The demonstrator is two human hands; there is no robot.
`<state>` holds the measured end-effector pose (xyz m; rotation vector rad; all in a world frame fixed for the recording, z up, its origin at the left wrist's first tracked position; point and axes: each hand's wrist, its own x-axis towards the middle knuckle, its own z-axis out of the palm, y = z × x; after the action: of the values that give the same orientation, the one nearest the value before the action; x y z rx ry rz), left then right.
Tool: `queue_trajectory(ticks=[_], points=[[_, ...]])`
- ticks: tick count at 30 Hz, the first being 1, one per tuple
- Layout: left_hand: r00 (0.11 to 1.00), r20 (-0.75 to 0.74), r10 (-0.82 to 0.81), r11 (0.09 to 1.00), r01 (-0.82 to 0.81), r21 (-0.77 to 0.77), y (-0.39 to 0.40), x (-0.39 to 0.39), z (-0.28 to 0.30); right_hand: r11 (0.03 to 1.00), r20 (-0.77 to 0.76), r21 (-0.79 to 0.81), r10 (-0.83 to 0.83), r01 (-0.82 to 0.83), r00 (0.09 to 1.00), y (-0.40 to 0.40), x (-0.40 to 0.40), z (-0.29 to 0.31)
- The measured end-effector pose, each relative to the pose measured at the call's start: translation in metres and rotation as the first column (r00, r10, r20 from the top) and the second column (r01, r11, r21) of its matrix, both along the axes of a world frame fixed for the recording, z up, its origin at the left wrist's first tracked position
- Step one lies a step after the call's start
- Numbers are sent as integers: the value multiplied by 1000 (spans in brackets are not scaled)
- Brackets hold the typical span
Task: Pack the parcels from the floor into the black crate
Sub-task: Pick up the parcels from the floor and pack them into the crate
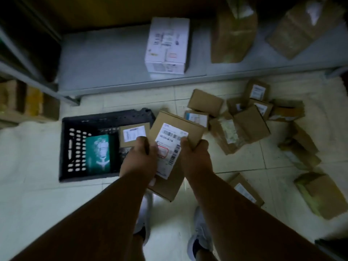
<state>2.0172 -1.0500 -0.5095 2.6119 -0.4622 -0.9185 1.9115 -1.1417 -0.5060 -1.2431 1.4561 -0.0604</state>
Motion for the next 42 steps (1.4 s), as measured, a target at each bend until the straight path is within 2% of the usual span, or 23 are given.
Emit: queue_trajectory(ticks=[4, 7, 11, 12, 14, 16, 17, 19, 21, 22, 25, 28, 30, 33, 37, 39, 41, 42], points=[[992, 22, -127, 992, 127, 27, 36, 41, -12, 996, 70, -72, -40, 45, 997, 21, 36, -15], [964, 40, -264, 963, 260, 70, 59, 78, -32, 995, -2, -100, -16, 15, 1000, 43, 67, -39], [927, 75, -369, 914, 347, 209, 92, 130, -53, 984, -81, -33, -177, 175, 981, 83, 110, -67], [935, 80, -346, 918, 320, 233, 104, 143, -56, 971, -96, -19, -237, 237, 967, 93, 122, -68], [992, -13, -124, 984, 125, 124, 125, 165, -60, 933, -115, 7, -356, 360, 927, 109, 143, -69], [979, -167, 118, 993, -117, 19, 140, 186, -69, 912, -145, 51, -396, 407, 907, 120, 168, -70], [964, -205, 171, 985, -172, 12, 146, 195, -77, 916, -175, 63, -381, 397, 908, 125, 180, -77], [955, -216, 201, 980, -197, 40, 152, 212, -98, 966, -329, 34, -231, 256, 916, 132, 198, -97], [954, -211, 213, 977, -203, 70, 153, 225, -126, 1000, -547, -2, 16, -20, 837, 135, 208, -124], [951, -219, 219, 975, -204, 87, 151, 228, -142, 990, -597, -4, 108, -138, 795, 136, 210, -138], [948, -210, 240, 968, -218, 122, 142, 231, -192, 921, -625, 28, 319, -388, 713, 137, 208, -189], [935, -266, 234, 968, -197, 157, 133, 223, -241, 833, -635, 87, 469, -546, 613, 138, 204, -242], [904, -357, 237, 967, -183, 178, 128, 214, -273, 765, -641, 159, 561, -624, 525, 136, 200, -275], [829, -488, 274, 961, -221, 164, 122, 208, -315, 724, -597, 259, 640, -639, 484, 129, 194, -315], [746, -598, 294, 955, -242, 168, 123, 214, -354, 645, -592, 232, 688, -728, 421, 121, 194, -353], [750, -611, 253, 967, -189, 168, 123, 216, -371, 607, -579, 257, 720, -752, 383, 124, 195, -365], [765, -603, 227, 971, -130, 201, 119, 216, -377, 507, -552, 284, 780, -813, 294, 125, 198, -371], [769, -597, 227, 969, -119, 216, 117, 214, -382, 485, -553, 269, 785, -832, 279, 123, 199, -375]])
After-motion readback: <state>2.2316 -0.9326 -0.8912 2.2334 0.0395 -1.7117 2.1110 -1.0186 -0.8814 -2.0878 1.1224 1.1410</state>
